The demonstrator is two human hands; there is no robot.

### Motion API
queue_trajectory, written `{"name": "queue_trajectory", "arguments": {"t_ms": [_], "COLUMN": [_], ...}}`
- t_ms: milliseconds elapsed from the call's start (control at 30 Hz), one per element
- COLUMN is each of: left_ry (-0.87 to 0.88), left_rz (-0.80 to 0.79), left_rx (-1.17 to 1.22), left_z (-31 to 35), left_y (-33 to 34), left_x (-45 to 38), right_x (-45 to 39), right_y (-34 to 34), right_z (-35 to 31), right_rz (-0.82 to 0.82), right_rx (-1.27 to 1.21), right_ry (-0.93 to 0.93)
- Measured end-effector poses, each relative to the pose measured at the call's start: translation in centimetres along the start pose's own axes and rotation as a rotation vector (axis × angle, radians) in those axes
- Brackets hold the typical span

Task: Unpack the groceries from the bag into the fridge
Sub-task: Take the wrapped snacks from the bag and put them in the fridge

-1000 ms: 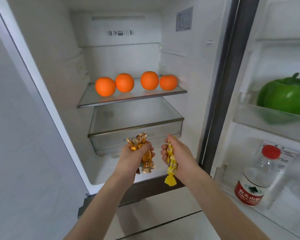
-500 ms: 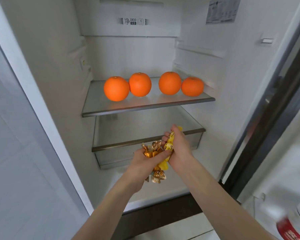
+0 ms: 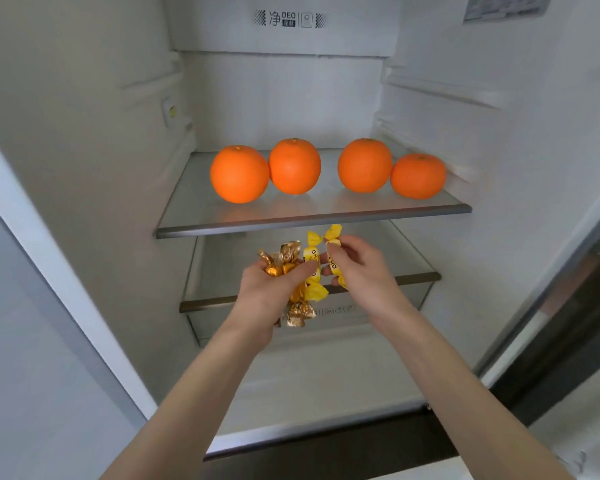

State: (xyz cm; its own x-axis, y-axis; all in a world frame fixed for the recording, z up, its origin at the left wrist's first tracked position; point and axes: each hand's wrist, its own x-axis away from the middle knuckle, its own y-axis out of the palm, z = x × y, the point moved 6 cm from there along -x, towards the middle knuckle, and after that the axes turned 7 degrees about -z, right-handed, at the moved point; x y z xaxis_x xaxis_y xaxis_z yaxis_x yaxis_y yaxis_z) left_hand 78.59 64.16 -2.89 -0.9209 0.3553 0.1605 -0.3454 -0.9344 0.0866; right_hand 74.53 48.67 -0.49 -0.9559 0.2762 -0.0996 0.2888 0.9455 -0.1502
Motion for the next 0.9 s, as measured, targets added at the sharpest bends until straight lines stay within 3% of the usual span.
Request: {"name": "queue_trajectory", "arguments": {"t_ms": [133,333,533,667,900], "left_ry": [-0.013,-0.073,-0.014,0.024,0.135], "left_rz": [0.009,-0.014,0.071,0.138,0.206], "left_rx": [-0.031,-0.035,-0.165,-0.347,-0.746], "left_z": [1.0,0.8,2.0,2.3,3.2], "left_y": [0.7,1.1,0.3,0.3,1.7], "left_x": [-2.1,-4.8,-7.3,-8.2,-8.5], "right_x": [-1.8,-5.1,-7.6,-7.7,-7.0], "right_y": [0.6,-0.5,-1.5,-1.0,-1.4], "right_z": [0.3,2.1,2.6,2.6,2.4], "right_rz": [-0.046,-0.026,-0.009,-0.037,-0.049], "right_rx": [0.100,0.057,0.465,0.599,0.589], "right_ry": [-0.050,0.057,-0.025,-0.072,-0.113]}}
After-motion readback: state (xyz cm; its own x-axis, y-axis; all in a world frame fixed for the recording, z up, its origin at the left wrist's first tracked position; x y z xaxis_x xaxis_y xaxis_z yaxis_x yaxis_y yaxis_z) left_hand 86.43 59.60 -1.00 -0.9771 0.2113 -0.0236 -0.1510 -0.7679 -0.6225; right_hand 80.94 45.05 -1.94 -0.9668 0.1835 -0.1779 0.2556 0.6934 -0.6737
